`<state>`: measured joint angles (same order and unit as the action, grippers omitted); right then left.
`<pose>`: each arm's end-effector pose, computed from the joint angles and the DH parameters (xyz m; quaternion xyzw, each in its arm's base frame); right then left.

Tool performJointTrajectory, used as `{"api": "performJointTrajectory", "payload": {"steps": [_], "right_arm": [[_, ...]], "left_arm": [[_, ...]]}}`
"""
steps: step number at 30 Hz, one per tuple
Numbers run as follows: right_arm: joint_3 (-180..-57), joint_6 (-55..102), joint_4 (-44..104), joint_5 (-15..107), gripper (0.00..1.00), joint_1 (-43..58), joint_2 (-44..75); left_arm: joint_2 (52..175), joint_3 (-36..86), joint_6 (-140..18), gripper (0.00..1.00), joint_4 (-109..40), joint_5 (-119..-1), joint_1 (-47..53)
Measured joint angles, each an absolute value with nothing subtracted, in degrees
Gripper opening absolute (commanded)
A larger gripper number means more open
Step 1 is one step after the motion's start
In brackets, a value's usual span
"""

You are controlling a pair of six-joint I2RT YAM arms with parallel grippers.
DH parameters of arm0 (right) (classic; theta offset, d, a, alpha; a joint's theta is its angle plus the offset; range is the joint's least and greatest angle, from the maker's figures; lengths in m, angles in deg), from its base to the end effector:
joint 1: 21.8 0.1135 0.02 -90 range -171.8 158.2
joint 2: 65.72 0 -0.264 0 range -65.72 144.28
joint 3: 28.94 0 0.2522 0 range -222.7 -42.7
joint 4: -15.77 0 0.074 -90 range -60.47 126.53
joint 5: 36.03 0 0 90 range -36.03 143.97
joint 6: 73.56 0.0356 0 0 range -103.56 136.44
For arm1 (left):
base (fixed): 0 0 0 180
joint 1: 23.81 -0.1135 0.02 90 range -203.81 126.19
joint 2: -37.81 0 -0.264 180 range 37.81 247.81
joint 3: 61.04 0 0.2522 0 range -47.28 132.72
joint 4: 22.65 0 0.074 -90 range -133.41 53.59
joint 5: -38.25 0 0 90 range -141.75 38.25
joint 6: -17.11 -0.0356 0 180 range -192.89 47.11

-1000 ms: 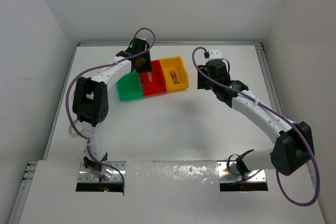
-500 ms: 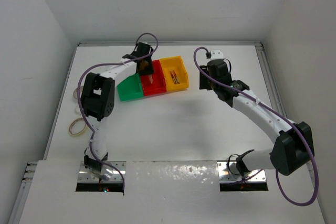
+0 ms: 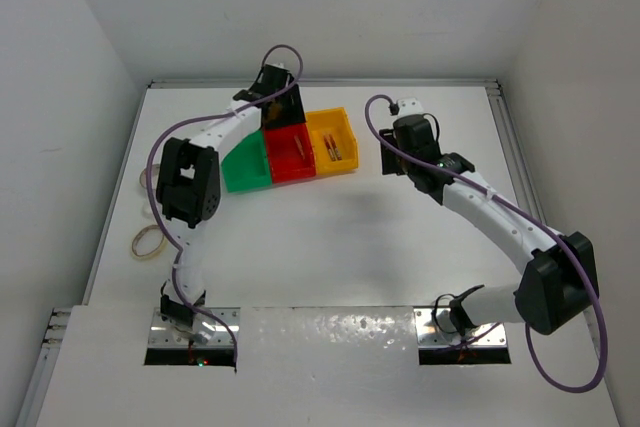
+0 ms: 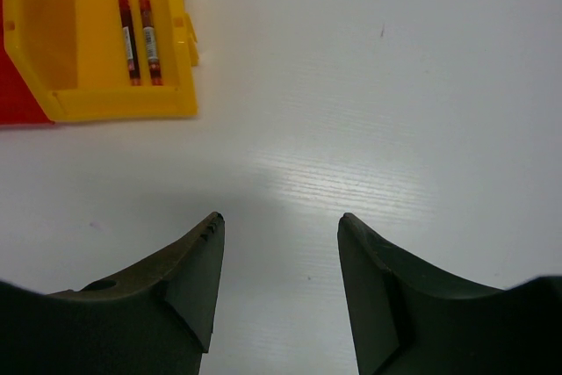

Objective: Sort the stationery into containers
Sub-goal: Place the stationery in the storage box, then pick up the stationery from the center of the board.

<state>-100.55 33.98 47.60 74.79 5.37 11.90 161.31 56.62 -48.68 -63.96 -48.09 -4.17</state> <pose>0.2717 0.1252 0.2791 0.0050 0.8869 0.0144 0.4616 0.4633 -0.1629 0.2277 -0.0488 0.9292 -0.1087 0.3498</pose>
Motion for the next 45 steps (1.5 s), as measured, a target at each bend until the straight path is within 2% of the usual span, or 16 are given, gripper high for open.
{"api": "performJointTrajectory", "payload": {"steps": [9, 12, 13, 15, 16, 19, 23, 28, 31, 34, 41, 45], "right_arm": [[-100.57, 32.17, 47.71, 74.39, 0.54, 6.42, 11.12], [-100.57, 31.75, 47.71, 74.0, 0.54, 6.86, 10.09], [-100.57, 31.64, 47.66, 73.65, 0.54, 6.99, 9.72], [-100.55, 31.6, 47.55, 73.19, 0.54, 7.41, 8.86], [-100.24, 31.6, 47.05, 73.04, 0.54, 7.71, 8.25], [-97.53, 31.64, 44.47, 72.67, 0.55, 8.7, 5.54], [-92.63, 31.84, 41.94, 71.57, 0.55, 9.59, 2.64], [-90.16, 31.86, 41.5, 69.85, 0.55, 9.9, 2.68], [-89.86, 31.84, 41.3, 68.69, 0.55, 9.9, 3.29], [-89.86, 31.86, 41.1, 67.64, 0.54, 9.9, 4.73], [-91.54, 35.34, 41.89, 65.8, 0.54, 9.9, 7.07], [-92.44, 40.71, 41.59, 65.98, 0.53, 9.9, 7.05]], "left_arm": [[159.58, 58.45, -53.32, 0.46, -69.62, -48.38, -4.15], [154.64, 58.1, -58.58, 0.45, -72.77, -47.98, -5.16], [151.43, 56.51, -60.9, 0.49, -73.16, -48.01, -5.68], [143.19, 52.03, -68.16, 0.5, -74.58, -48.86, -7.98], [138.82, 49.23, -71.83, 0.58, -75.2, -49.29, -9.57], [125.75, 39.55, -85.58, 0.68, -78.74, -49.95, -16.46], [115.56, 24.84, -103.28, 0.72, -86.82, -49.47, -24.83], [114.56, 8.58, -116.18, 0.7, -91.74, -48.16, -26.55], [116.15, 5.41, -116.29, 0.66, -92.48, -45.99, -26.58], [118.47, 7.44, -111.17, 0.64, -90.91, -45.12, -27.25], [119.17, 20.34, -87.98, 0.6, -83.98, -43.57, -32.56], [117.07, 22.13, -73.56, 0.59, -81.05, -40.79, -36.41]]}}
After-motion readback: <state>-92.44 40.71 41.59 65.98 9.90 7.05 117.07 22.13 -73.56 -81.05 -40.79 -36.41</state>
